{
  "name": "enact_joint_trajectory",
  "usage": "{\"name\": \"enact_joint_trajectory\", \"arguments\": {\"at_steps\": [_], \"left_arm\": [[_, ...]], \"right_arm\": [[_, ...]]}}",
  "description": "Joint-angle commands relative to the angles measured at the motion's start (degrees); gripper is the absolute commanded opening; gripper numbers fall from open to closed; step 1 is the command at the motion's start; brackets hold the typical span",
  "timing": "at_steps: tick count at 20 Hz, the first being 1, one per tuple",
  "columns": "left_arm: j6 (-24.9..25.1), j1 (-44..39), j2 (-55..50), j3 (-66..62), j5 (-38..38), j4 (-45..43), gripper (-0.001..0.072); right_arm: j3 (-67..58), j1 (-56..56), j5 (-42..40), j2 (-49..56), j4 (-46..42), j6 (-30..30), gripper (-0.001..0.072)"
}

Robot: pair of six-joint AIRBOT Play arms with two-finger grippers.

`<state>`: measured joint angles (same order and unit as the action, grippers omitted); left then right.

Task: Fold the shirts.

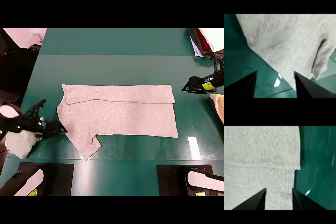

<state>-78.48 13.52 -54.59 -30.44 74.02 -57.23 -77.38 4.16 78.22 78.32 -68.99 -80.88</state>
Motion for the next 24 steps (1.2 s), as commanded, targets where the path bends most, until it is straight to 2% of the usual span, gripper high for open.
{"name": "enact_joint_trajectory", "arguments": {"at_steps": [1,4,8,9,10,11,14,20,24], "left_arm": [[1.0,-1.7,2.2,7.0,-3.0,4.2,0.0543],[0.3,-8.3,2.0,8.1,-9.5,4.5,0.0543],[-5.6,-12.5,1.9,8.1,-15.7,4.6,0.0542],[-7.0,-12.5,1.9,8.0,-16.2,4.9,0.0469],[-7.0,-12.5,1.9,7.9,-16.5,5.1,0.0182],[-6.7,-12.5,2.0,7.8,-16.5,5.4,0.0031],[-6.5,-12.5,2.1,7.4,-16.0,6.3,0.0020],[-2.3,-12.5,2.0,1.7,-12.5,6.7,0.0021],[-0.6,-12.5,2.0,-1.8,-12.5,6.7,0.0021]], "right_arm": [[0.0,0.0,-0.1,-0.3,0.1,0.0,0.0385],[0.0,-0.1,0.0,-0.3,0.4,0.0,0.0385],[0.0,0.0,1.2,-0.3,0.3,0.0,0.0385],[0.0,0.1,1.6,-0.3,0.3,0.7,0.0385],[0.0,0.3,2.5,-0.3,0.3,1.6,0.0385],[0.1,0.4,3.9,-0.3,0.2,2.2,0.0385],[3.0,2.6,7.7,-0.9,0.2,3.0,0.0385],[28.2,13.7,4.5,-6.4,0.4,5.7,0.0389],[40.1,19.6,3.4,-6.4,6.5,12.5,0.0387]]}}
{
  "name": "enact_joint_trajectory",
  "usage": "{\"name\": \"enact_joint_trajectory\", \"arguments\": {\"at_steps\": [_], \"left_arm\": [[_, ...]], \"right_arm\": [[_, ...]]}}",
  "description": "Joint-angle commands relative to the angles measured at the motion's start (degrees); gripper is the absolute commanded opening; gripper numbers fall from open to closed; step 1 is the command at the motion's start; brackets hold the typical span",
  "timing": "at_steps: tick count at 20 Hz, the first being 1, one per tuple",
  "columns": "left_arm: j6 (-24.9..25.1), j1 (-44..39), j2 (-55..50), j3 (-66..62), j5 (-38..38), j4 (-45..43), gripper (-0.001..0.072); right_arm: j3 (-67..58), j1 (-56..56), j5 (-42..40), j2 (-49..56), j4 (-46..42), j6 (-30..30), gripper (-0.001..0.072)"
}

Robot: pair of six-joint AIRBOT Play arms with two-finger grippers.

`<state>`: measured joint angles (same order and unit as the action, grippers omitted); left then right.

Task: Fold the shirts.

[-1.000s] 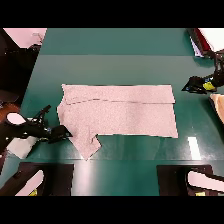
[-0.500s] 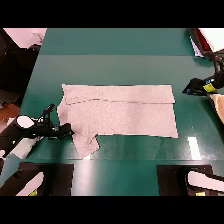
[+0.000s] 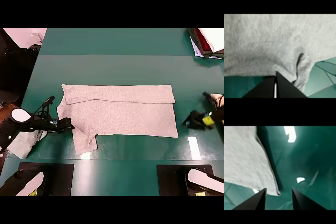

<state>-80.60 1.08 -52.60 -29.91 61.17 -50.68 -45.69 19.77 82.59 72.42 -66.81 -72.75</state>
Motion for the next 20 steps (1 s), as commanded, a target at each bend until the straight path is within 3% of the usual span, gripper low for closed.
{"name": "enact_joint_trajectory", "arguments": {"at_steps": [1,7,10,11,16,20], "left_arm": [[1.6,0.0,0.0,-2.6,0.4,0.1,0.0020],[1.6,0.0,0.0,-2.7,0.6,0.1,0.0020],[1.8,0.0,0.1,-2.8,1.3,0.0,0.0020],[2.2,0.0,0.2,-3.1,2.5,-0.5,0.0019],[0.2,0.0,7.7,-4.8,10.0,-5.1,0.0018],[-0.6,0.0,15.3,-4.9,21.0,-0.7,0.0019]], "right_arm": [[10.1,4.5,-1.8,-0.6,5.4,4.8,0.0386],[12.1,0.8,-4.1,-1.5,5.8,4.8,0.0363],[12.1,-1.8,-5.9,-4.7,5.5,4.9,0.0056],[12.1,-1.9,-6.3,-6.4,5.4,4.9,0.0016],[9.6,1.1,0.8,-18.2,-2.4,3.1,0.0015],[6.1,5.0,6.5,-27.4,-6.4,2.8,0.0014]]}}
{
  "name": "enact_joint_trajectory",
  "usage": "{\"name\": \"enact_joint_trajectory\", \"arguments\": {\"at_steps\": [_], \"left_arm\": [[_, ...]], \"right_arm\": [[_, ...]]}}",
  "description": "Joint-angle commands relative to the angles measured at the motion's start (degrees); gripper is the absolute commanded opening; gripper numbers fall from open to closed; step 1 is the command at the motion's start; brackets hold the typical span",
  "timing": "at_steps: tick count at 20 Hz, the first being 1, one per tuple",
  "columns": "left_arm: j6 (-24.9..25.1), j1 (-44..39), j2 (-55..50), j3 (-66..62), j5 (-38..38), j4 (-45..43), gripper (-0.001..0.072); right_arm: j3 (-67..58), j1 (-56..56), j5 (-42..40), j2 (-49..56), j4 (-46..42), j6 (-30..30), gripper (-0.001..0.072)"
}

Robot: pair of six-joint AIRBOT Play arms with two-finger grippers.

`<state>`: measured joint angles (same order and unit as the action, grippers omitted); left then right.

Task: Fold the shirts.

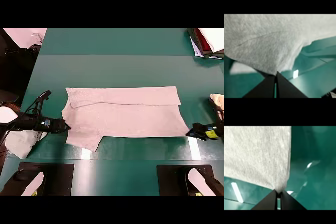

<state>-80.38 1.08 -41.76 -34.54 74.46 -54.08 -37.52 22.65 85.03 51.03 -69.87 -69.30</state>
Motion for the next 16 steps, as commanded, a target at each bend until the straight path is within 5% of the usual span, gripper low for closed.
{"name": "enact_joint_trajectory", "arguments": {"at_steps": [1,7,16], "left_arm": [[-0.8,0.0,4.8,-0.2,8.9,5.7,0.0019],[-0.2,0.0,2.0,-5.4,-6.0,6.0,0.0020],[2.9,0.0,-17.9,-11.2,-21.9,6.3,0.0021]], "right_arm": [[-2.8,2.1,3.8,-7.4,-3.2,-0.8,0.0014],[-9.7,0.8,-0.9,-1.2,5.1,-0.8,0.0014],[-27.3,-11.7,-9.2,22.1,5.4,-4.2,0.0014]]}}
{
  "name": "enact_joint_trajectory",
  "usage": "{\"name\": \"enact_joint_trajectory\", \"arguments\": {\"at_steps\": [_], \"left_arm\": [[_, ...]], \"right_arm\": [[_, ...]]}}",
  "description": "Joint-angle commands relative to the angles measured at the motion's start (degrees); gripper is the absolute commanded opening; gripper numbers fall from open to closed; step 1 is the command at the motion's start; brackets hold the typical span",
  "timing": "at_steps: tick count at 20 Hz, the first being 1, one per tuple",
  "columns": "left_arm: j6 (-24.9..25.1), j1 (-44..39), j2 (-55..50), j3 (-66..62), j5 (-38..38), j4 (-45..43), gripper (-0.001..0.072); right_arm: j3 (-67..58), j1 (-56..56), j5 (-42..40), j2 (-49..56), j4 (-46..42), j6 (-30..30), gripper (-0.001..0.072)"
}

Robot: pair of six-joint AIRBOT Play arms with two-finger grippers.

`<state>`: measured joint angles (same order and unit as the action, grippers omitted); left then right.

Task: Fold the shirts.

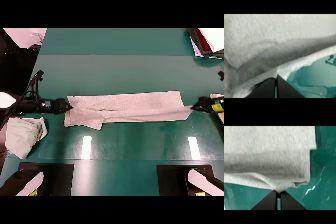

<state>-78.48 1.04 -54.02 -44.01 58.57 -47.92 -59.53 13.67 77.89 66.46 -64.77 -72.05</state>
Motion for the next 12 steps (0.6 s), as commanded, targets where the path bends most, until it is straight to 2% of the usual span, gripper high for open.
{"name": "enact_joint_trajectory", "arguments": {"at_steps": [1,8,9,10,11,12], "left_arm": [[1.1,0.0,-7.3,-2.2,-7.6,0.1,0.0021],[2.4,0.0,-12.3,-4.4,-17.1,0.9,0.0023],[2.4,0.0,-12.3,-4.5,-18.3,1.5,0.0098],[2.4,0.0,-12.3,-4.6,-19.4,2.8,0.0358],[2.4,0.0,-12.3,-4.6,-20.1,4.2,0.0545],[2.4,0.0,-12.2,-4.8,-19.9,5.0,0.0554]], "right_arm": [[-7.0,-3.5,-2.1,8.9,0.3,-1.7,0.0015],[-16.9,-8.3,-5.4,21.6,0.9,-4.8,0.0017],[-18.1,-8.9,-7.0,22.7,1.1,-5.8,0.0057],[-19.3,-9.2,-8.5,23.7,2.5,-6.1,0.0325],[-20.5,-9.1,-9.1,24.6,5.0,-6.1,0.0545],[-22.0,-8.8,-8.4,25.6,7.0,-5.9,0.0575]]}}
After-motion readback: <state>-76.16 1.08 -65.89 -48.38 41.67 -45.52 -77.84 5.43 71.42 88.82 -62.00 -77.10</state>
